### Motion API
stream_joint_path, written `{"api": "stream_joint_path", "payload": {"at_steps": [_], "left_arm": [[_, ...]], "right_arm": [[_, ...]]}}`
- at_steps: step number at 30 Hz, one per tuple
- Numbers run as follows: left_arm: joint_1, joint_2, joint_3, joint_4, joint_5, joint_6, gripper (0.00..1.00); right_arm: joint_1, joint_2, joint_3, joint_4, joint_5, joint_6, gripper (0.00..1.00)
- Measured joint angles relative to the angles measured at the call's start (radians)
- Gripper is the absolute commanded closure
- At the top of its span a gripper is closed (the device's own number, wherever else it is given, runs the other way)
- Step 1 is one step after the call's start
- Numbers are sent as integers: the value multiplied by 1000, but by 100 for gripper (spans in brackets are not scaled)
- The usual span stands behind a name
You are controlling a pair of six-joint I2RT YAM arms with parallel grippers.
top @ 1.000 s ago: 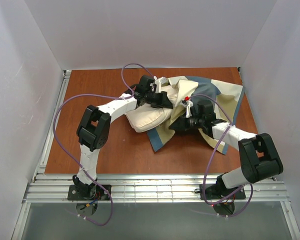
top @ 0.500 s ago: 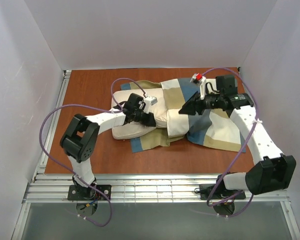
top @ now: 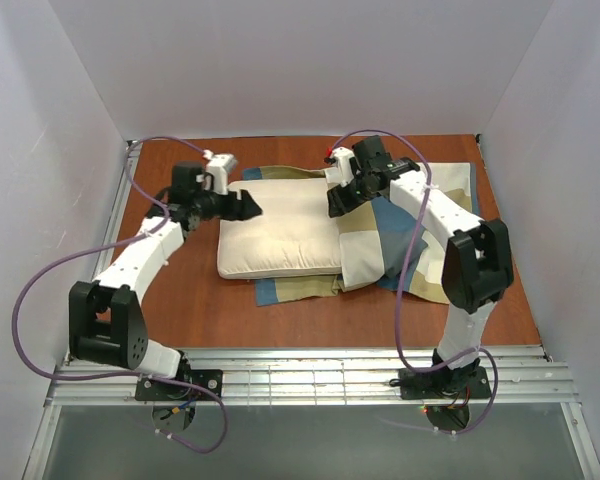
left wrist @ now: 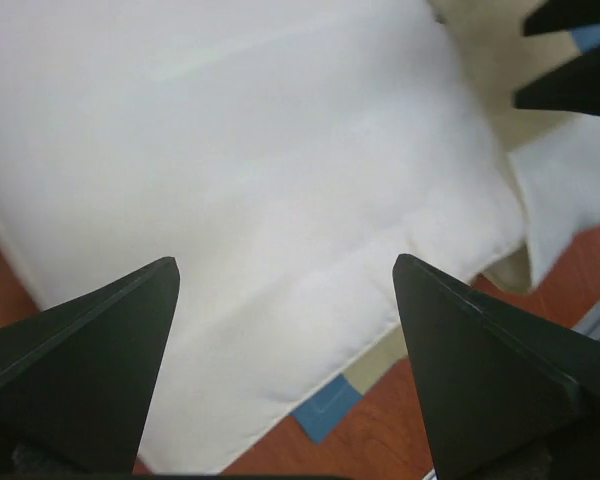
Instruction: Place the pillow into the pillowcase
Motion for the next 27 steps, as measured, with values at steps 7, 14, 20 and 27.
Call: {"api": "stream_joint_path", "payload": {"at_steps": [7,14,20,27], "left_arm": [[250,183,30,-51,-36,-10,16],[243,381,116,-46,-7,-34,14],[251,482,145,-24,84,-58,12],[254,497,153,0,124,-59,11]], "right_arm": [[-1,199,247,58,164,15,31],[-8,338,363,141,255,7,9],[-8,430,394,245,222,-76,11],[-8,570,533,310,144,-184,18]]}}
